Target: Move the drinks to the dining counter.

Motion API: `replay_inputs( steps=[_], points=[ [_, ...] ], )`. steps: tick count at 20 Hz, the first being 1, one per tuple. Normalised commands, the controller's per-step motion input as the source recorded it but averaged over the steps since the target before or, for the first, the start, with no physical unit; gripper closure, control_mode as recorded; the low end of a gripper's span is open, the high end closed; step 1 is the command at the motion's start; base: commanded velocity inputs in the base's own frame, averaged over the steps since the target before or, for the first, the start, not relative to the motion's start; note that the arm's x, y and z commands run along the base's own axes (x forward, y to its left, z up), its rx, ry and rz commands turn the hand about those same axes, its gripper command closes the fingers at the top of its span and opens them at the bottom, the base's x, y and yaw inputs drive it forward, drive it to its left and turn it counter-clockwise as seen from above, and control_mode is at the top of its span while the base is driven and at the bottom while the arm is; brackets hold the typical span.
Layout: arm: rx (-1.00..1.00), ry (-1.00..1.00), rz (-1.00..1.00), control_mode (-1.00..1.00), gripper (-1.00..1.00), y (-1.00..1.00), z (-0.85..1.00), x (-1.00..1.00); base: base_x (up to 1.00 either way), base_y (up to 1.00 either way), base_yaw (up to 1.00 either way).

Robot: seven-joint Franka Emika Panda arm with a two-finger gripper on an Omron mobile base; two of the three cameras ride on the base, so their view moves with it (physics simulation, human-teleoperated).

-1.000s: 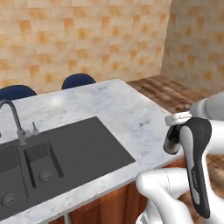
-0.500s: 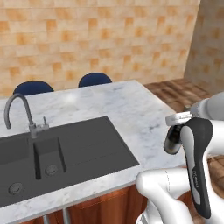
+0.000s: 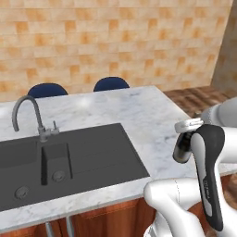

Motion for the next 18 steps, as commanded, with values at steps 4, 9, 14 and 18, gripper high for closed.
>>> replay_inputs(
  steps=[4,9,14,18],
  points=[
    [0.00,0.00,0.00,1.00,1.00,0.00,0.00,0.00,0.55,-0.01,0.19],
    [0.00,0.00,0.00,1.00,1.00,0.00,0.00,0.00,0.59,0.00,0.14],
    [0.00,0.00,0.00,1.00,1.00,0.00,0.00,0.00,0.51,0.00,0.08],
    [0.00,0.00,0.01,-1.00,1.00,0.00,-0.03,0.11,0.32,0.00,0.05]
  ],
)
